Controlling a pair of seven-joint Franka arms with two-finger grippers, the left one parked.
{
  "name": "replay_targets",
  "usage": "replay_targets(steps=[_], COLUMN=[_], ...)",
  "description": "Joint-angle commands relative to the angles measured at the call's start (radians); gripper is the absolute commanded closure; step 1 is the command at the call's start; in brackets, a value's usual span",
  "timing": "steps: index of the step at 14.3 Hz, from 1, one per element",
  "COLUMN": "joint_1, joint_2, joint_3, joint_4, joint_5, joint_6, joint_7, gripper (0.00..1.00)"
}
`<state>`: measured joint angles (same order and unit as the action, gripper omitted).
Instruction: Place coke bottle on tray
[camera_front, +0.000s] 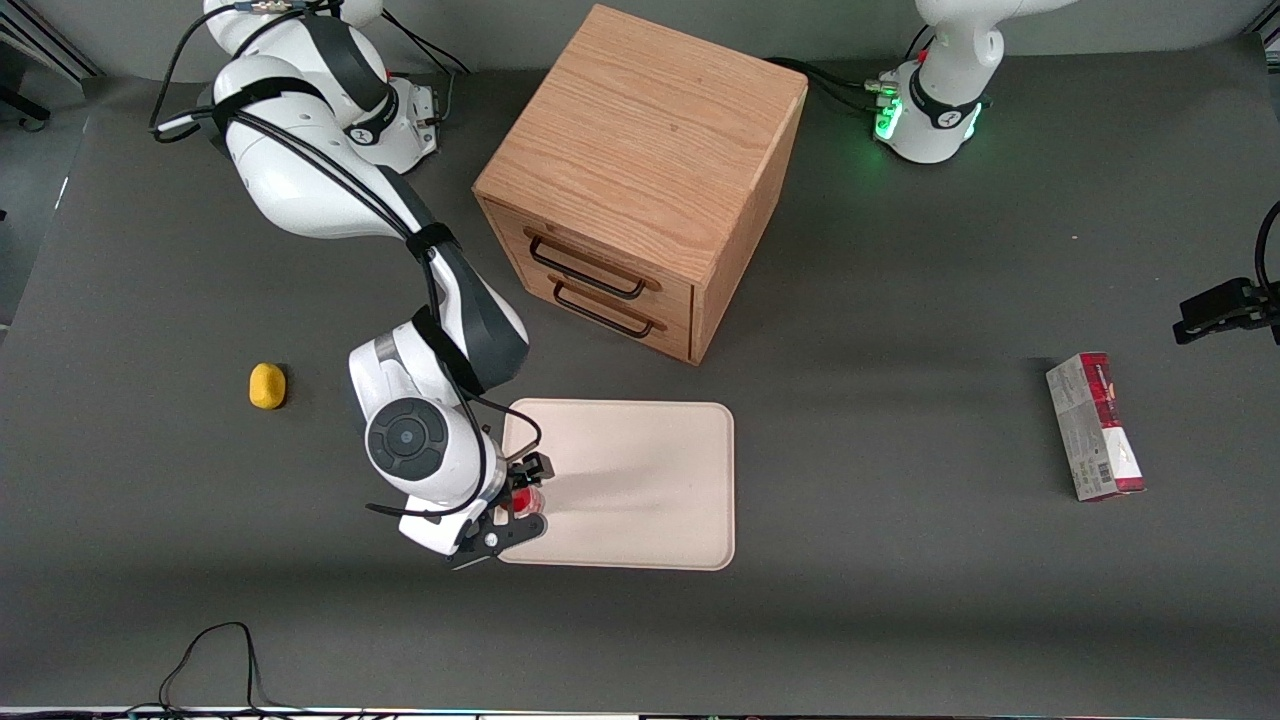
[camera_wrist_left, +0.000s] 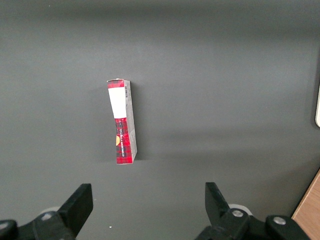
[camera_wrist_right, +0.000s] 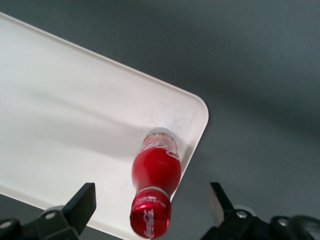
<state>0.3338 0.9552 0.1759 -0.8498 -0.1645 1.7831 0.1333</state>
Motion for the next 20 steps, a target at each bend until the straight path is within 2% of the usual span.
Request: replay_targets(steps=[1,7,10,12,14,16,18,20], joint_1=[0.002,-0.001,-0.028,-0.100,-0.189,-0.228,-0.271,-0.301], joint_2=[-0.116,-0.332,-0.432,-0.563,-0.721,-0.858,-0.932,-0.954], joint_3=[0.002,0.001,-0.007,-0.006,-0.025,-0.070,-0.084,-0.098], joint_4=[-0.026,-0.028,-0.057,-0.208,-0.416,-0.602,-0.701,-0.722], joint_5=[-0.015,-0.015,-0.013,0.011,0.095,0.158,0.163,0.163], joint_6=[-0.140,-0.502,-0.580,-0.533,-0.403,-0.282,-0.219,-0.188], joint_7=[0.025,0.005,0.003,0.006,0.005,0.003,0.003,-0.030], gripper=[0.00,0.00,0.00,0.00,0.00,0.00,0.00,0.00])
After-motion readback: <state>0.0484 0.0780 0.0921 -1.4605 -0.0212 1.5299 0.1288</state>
